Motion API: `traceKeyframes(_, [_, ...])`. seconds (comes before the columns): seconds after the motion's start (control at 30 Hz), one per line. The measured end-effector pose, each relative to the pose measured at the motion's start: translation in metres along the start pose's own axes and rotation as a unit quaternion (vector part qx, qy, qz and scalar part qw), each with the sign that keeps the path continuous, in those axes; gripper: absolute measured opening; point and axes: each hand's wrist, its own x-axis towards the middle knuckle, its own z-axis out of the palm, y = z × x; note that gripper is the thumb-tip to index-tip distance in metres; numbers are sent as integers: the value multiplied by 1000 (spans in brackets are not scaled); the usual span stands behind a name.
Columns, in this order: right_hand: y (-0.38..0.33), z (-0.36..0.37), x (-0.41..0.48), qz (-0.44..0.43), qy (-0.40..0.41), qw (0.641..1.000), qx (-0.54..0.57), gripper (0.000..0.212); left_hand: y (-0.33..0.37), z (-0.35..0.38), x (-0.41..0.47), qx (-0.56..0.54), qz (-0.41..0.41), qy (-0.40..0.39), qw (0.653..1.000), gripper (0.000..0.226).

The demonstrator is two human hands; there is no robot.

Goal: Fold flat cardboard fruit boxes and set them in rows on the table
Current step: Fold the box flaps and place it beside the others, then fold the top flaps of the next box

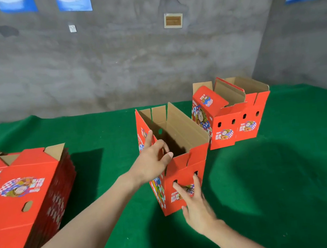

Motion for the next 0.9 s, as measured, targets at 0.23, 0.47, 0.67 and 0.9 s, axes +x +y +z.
traceKeyframes(0.23, [32,-10,89,42,-21,998,-46,89,-23,-2,83,36,-44,-10,998,18])
traceKeyframes(0.47, [80,-37,182,104,-58,990,-72,104,-30,19,159,-3,-63,-35,997,58])
traceKeyframes(0.67, [130,-53,237,132,-58,982,-124,112,-53,40,162,39,-76,22,996,34])
traceKeyframes(0.9, [152,-76,270,217,-80,968,-94,87,-91,-3,113,157,-132,20,979,27])
